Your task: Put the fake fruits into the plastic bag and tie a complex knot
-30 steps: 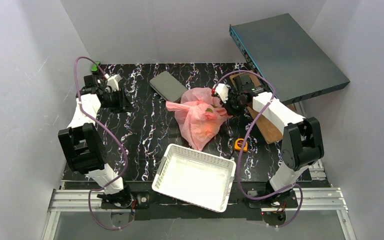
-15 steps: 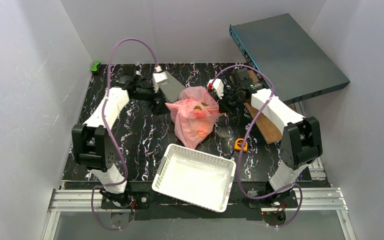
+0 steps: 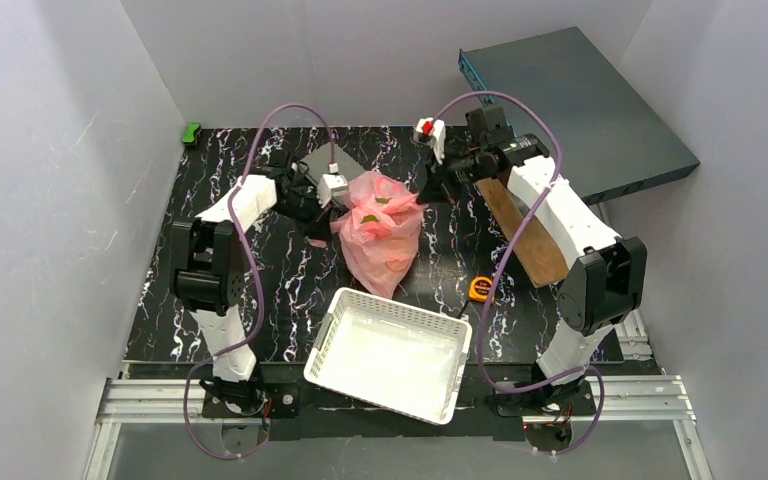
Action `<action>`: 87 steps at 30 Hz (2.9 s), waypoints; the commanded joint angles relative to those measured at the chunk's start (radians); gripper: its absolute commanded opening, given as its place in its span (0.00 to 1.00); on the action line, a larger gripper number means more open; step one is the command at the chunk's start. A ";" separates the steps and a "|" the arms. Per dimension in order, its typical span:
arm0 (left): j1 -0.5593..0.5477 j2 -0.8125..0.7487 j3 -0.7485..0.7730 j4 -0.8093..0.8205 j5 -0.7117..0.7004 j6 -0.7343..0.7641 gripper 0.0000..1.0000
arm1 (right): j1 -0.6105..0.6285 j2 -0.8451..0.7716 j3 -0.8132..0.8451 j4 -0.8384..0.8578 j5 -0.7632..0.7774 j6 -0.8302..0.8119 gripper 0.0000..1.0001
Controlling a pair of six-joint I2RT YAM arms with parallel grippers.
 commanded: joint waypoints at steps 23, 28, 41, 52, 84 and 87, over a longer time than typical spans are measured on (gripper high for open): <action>0.339 -0.046 0.084 -0.128 -0.060 -0.379 0.00 | -0.036 -0.046 -0.251 0.053 0.514 -0.350 0.01; 0.287 -0.058 0.009 -0.078 -0.060 -0.401 0.00 | 0.012 0.006 -0.248 0.107 0.530 -0.314 0.01; 0.408 0.030 0.045 -0.079 -0.158 -0.359 0.00 | -0.079 0.052 -0.385 0.235 0.690 -0.396 0.01; 0.415 0.074 0.066 -0.071 -0.235 -0.308 0.00 | -0.122 0.082 -0.439 0.297 0.763 -0.449 0.01; 0.512 0.010 0.050 -0.132 -0.213 -0.198 0.00 | -0.023 0.148 -0.263 0.217 0.693 -0.417 0.01; 0.508 0.003 0.060 -0.161 -0.160 -0.197 0.00 | 0.000 0.168 -0.217 0.187 0.680 -0.385 0.01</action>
